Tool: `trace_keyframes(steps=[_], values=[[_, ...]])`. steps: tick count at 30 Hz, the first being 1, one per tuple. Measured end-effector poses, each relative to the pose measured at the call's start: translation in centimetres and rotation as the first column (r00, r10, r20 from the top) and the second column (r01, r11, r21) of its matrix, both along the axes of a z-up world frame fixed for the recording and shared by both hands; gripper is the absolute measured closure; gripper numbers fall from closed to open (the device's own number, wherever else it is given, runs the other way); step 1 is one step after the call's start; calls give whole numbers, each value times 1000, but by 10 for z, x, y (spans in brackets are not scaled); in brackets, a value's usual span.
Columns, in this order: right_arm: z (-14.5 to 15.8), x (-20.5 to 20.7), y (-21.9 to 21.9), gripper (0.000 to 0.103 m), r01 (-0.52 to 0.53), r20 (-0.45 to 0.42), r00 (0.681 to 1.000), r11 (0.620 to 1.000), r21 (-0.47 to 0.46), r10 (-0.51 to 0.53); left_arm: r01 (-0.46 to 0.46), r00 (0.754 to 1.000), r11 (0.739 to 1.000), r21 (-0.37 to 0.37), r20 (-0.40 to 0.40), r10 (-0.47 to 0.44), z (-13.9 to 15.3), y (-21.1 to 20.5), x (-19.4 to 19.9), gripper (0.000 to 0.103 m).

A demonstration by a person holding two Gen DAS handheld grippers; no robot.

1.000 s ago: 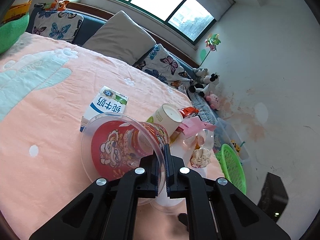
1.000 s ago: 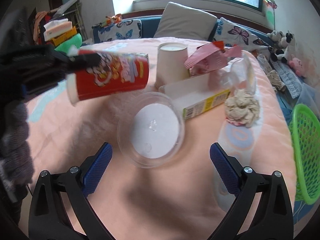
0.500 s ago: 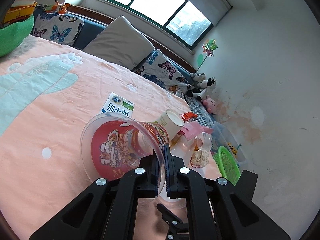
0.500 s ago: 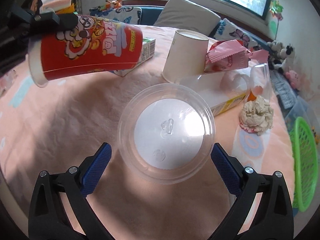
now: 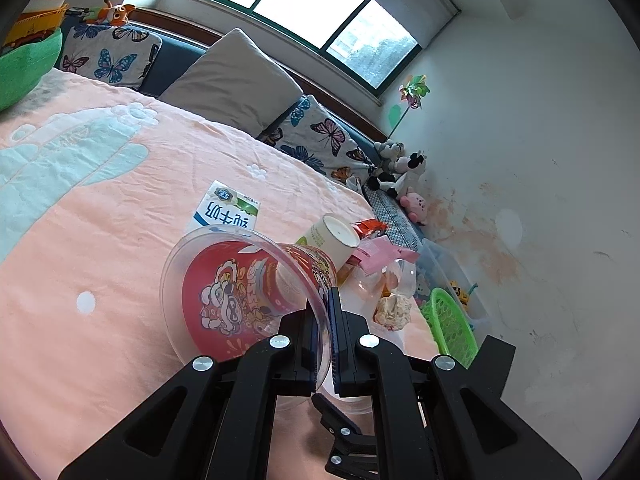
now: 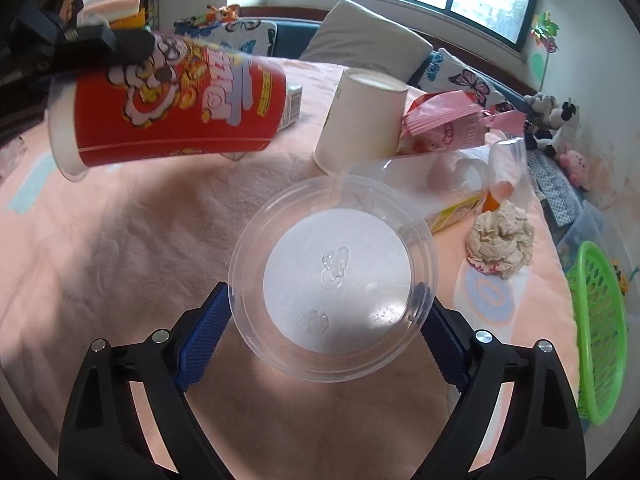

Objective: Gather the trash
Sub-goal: 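Grasp the clear lid with the right gripper while the left grips the red snack cup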

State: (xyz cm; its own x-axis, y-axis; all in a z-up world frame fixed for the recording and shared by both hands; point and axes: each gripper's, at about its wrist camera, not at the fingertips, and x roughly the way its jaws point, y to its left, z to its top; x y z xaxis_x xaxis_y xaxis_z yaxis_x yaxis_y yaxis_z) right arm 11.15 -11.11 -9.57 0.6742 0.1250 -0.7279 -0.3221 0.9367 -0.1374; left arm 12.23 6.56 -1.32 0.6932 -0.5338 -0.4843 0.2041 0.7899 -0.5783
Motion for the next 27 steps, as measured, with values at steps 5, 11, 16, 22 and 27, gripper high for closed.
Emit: trace_keyframes(steps=[5, 11, 16, 22, 27], values=[[17, -13, -18, 15, 2, 15, 1000, 998, 62, -3, 27, 999, 1000, 6, 20, -27, 9, -11, -4, 98], [24, -18, -51, 45, 41, -79, 996, 985, 170, -28, 63, 997, 998, 21, 42, -64, 20, -32, -8, 98], [18, -29, -70, 45, 59, -104, 994, 978, 202, -39, 84, 995, 996, 34, 48, -86, 23, -49, -11, 98], [16, -33, -81, 17, 76, -104, 993, 975, 208, -55, 90, 995, 995, 49, 43, -92, 23, -55, -9, 98], [13, -27, -92, 8, 87, -110, 992, 977, 197, -66, 91, 995, 995, 50, 44, -93, 23, -55, -8, 98]])
